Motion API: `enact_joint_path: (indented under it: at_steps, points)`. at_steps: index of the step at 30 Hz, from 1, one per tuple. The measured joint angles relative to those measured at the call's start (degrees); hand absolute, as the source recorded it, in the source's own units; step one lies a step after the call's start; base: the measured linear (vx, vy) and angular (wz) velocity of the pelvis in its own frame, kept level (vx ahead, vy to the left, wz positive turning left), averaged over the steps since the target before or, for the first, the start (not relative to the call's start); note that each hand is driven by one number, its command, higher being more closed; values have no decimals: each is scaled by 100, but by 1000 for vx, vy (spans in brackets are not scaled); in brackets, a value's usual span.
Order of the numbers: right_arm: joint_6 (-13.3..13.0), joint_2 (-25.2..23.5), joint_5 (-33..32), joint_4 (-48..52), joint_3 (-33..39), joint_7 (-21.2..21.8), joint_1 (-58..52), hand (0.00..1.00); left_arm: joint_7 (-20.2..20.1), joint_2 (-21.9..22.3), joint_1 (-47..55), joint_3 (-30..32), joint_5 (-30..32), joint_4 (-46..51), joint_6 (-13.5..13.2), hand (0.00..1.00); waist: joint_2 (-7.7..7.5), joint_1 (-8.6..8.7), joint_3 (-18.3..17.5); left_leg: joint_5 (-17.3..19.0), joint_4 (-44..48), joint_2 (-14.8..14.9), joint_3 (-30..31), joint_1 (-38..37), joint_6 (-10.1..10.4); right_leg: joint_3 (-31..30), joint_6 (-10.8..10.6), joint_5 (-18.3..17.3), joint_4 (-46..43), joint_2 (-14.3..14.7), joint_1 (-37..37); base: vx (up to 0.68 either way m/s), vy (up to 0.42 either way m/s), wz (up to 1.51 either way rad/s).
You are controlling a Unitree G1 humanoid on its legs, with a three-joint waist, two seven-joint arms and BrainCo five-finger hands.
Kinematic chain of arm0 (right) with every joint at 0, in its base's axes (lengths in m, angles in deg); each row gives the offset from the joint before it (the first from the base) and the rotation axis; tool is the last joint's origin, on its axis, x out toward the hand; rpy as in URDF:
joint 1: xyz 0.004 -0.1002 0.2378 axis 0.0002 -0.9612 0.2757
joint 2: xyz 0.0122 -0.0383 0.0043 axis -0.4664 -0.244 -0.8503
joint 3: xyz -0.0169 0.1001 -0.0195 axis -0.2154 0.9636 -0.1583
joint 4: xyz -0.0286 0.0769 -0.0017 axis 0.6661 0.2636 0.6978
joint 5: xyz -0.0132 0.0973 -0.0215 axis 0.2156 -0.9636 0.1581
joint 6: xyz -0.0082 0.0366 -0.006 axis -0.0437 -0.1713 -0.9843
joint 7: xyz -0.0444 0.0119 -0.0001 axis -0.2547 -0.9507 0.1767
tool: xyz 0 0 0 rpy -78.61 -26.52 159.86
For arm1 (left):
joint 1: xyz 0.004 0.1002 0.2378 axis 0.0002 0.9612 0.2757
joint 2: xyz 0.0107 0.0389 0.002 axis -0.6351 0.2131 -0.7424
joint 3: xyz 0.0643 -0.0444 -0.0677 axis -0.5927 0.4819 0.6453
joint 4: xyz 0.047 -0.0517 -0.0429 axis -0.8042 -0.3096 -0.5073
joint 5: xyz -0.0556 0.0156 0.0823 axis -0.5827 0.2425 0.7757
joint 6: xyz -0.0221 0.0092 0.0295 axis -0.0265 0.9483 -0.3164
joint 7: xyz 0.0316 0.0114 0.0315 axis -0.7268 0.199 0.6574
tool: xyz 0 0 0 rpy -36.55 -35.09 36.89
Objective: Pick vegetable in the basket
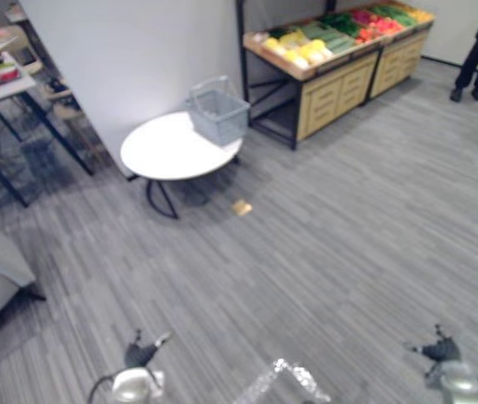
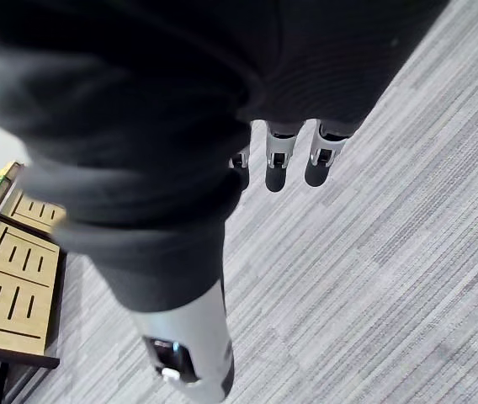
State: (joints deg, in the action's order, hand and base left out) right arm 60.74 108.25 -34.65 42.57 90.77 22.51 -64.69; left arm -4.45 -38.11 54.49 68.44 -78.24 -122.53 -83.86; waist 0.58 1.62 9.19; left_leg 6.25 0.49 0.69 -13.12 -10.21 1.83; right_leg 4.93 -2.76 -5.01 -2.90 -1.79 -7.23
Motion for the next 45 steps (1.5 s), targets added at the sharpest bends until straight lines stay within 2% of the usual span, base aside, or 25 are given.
enact_joint_path:
  at_steps: [18, 26, 36, 40, 45]
  points:
    - [15, -349, 101, -99, 20, -27, 7, 0, -16, 100, 91, -55, -63, -228, 2, 0, -8, 8, -8, -6, -37, 0, -21, -101, 15, 10, -5, 3, -8, -3, -68, -14, -3, 0]
    - [52, -349, 101, -157, 58, -27, 4, 0, -18, 181, 102, -60, -63, -228, 3, 0, -64, 8, -20, -74, -55, 6, -29, 3, 19, 61, -5, 1, -66, -11, 57, -52, -14, 2]
    - [52, -346, 105, -162, 64, -27, 18, 0, -18, 181, 91, -57, -60, -228, 3, 0, -57, 7, -24, -52, -131, 14, -55, -67, 60, 61, -5, 2, 7, 6, 12, 0, 0, -1]
    - [55, -352, 104, -303, 65, -29, 154, 0, -16, 183, 57, -58, -61, -224, 2, 0, -36, 7, -25, -45, -64, 23, -100, 132, 71, 46, 0, -11, -231, 4, 325, -26, -4, -9]
    - [117, -414, 84, -307, 66, -86, 243, 0, -14, 176, 71, -47, -68, -225, 6, 0, -46, 11, 29, 12, 56, -12, -222, 256, 132, 42, 42, -435, -1005, -99, 808, -52, -20, -12]
